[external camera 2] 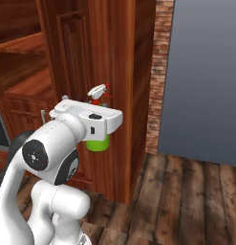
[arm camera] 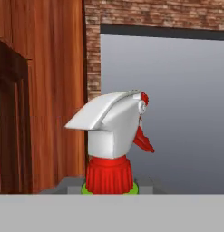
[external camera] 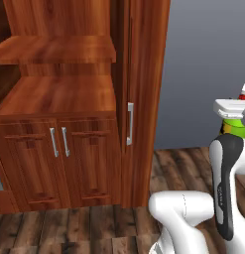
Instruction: Move the cutting board and knife to the sink. Then move spray from the cabinet to the counter.
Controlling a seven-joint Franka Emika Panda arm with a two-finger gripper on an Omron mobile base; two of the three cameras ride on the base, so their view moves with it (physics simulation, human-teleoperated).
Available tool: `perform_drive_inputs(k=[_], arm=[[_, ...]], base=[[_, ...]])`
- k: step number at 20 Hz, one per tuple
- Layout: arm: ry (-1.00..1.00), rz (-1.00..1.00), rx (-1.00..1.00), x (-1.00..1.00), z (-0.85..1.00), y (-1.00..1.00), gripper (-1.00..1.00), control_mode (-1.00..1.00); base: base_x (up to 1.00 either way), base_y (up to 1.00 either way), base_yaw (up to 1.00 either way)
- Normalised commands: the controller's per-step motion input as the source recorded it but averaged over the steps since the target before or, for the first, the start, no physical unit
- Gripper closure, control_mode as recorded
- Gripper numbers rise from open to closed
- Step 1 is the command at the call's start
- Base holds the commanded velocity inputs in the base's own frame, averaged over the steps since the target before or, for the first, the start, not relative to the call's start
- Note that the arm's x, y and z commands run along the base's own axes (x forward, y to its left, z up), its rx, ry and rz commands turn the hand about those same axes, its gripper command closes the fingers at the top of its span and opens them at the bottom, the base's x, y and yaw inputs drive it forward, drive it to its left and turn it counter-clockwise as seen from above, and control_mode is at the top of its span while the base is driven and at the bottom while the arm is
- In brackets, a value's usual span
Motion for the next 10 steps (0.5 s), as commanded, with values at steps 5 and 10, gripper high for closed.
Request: perform_drive_inputs(k=[5, 10], arm=[[0.0, 0.0, 0.0, 0.0, 0.0, 0.0, 1.0, 1.0], [0.0, 0.0, 0.0, 0.0, 0.0, 0.0, 1.0, 1.0]], base=[[0.49, -1.0, 0.14], [0.44, -1.0, 0.24]])
